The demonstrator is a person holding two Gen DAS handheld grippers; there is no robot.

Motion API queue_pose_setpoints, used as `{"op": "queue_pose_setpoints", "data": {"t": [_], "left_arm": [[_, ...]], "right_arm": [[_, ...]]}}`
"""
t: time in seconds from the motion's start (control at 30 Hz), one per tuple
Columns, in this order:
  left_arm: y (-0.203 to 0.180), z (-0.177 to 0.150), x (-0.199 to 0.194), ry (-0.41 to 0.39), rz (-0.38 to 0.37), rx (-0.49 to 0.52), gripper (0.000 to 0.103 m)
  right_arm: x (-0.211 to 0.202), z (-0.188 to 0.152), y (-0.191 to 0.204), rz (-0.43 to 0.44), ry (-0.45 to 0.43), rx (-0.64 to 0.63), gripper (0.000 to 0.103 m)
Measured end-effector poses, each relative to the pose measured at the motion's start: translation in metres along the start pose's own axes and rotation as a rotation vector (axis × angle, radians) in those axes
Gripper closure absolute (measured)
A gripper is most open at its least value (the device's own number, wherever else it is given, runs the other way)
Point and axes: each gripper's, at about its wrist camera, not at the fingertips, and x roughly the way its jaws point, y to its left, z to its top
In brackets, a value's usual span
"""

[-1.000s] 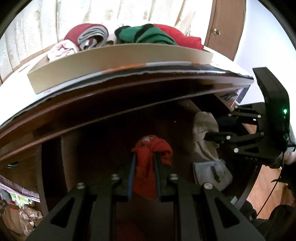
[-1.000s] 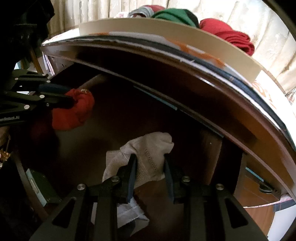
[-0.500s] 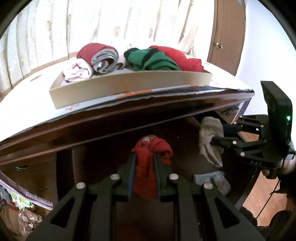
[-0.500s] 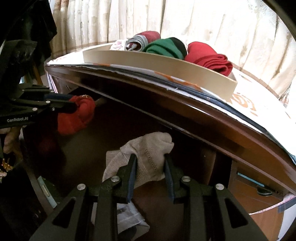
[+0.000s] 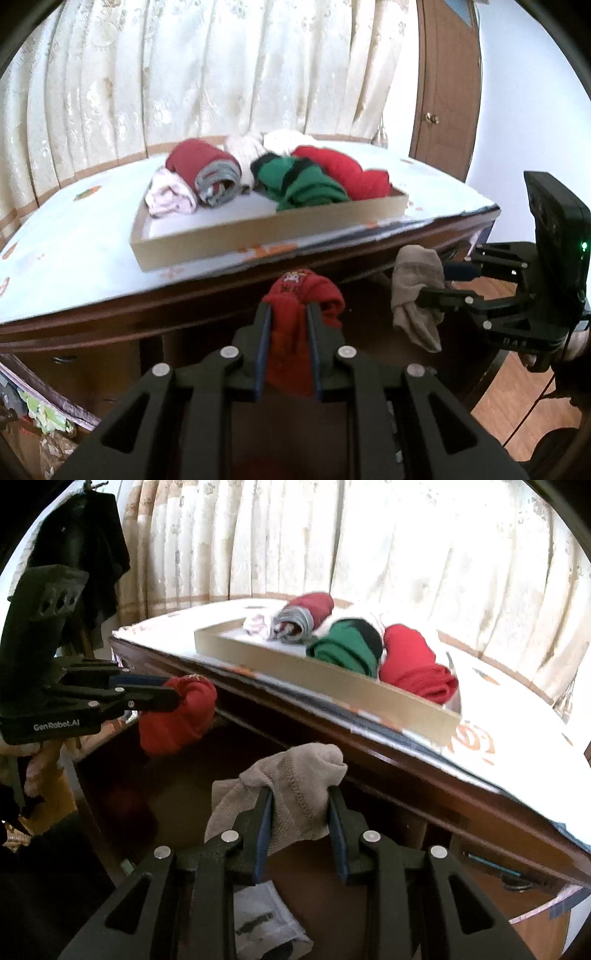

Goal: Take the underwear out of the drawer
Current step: 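Lift the red underwear with the left tool while the right tool grasps grey-beige underwear, then carry the red and grey-beige underwear in both tools over the tray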

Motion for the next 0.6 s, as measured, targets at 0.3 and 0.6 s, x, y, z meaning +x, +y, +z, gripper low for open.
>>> {"op": "queue_pose_setpoints", "data": {"t": [0.3,0.6], "left_arm": [[0.010,0.026,-0.023,-0.088,0.029,0.007,0.087],[0.014,0.045,-0.032,-0.134,0.056,0.031,0.087]], "right_arm": [[-0.018,0.029,0.002,-0.005,-0.087,-0.009,0.072],[-0.025,0.050,0.004,-0.004,-0.138,-0.024,0.072]]}}
